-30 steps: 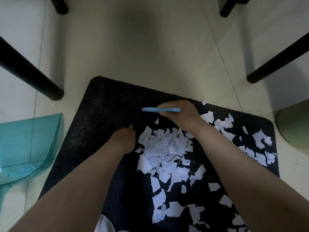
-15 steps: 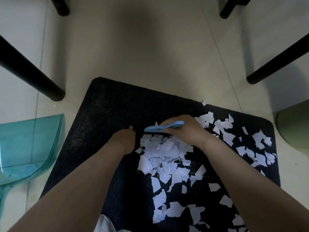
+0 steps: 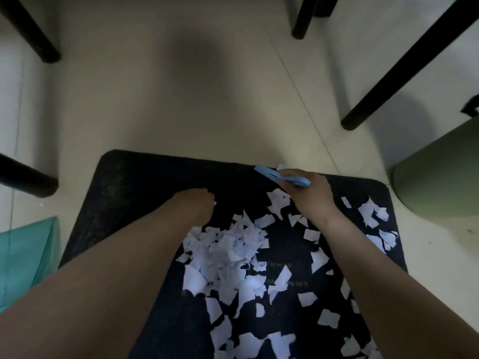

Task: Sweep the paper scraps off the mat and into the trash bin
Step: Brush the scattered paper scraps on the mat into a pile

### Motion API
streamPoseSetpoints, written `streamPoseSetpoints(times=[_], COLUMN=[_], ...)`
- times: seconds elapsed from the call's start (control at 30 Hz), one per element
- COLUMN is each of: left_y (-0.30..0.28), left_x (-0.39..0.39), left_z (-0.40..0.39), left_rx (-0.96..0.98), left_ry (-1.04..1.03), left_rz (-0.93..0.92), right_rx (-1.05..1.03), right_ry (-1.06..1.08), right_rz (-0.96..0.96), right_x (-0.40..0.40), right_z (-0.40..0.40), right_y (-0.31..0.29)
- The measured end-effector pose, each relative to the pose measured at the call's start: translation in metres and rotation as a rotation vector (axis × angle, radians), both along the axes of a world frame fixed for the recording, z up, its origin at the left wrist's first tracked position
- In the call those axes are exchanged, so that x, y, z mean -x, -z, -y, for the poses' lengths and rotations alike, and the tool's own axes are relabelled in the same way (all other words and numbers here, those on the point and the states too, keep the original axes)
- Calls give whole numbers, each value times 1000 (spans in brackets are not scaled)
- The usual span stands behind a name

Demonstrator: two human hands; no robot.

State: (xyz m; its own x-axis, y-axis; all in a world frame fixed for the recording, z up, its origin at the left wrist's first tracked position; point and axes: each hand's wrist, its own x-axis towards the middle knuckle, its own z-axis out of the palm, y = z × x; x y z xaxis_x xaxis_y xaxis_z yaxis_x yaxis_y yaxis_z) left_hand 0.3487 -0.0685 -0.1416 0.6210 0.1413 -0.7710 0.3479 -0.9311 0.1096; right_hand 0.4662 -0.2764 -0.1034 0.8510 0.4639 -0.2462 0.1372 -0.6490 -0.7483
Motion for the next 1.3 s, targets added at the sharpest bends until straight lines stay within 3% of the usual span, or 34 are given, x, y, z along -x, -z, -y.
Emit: streamPoseSetpoints(times=[0.2, 0.53, 0.7, 0.97, 1.13, 1.3], left_y=[14, 41, 51, 54, 51, 49], left_x=[-36, -76, -76, -71, -69, -65], left_z=[40, 57, 57, 50, 51, 52], left_rx=[-91, -194, -201, -120, -105, -92], left_ry=[159, 107, 104, 52, 49, 44], left_rz=[-81, -314, -285, -222, -182, -144], right_rx=[66, 60, 203, 368, 173, 222], right_ry=[-32, -71, -185, -337, -111, -109], right_rz=[102, 168, 278, 57, 170, 143], right_x=[-37, -66, -75, -65, -73, -66], right_z=[23, 24, 14, 19, 30, 23], right_y=[6, 20, 30, 7, 2, 21])
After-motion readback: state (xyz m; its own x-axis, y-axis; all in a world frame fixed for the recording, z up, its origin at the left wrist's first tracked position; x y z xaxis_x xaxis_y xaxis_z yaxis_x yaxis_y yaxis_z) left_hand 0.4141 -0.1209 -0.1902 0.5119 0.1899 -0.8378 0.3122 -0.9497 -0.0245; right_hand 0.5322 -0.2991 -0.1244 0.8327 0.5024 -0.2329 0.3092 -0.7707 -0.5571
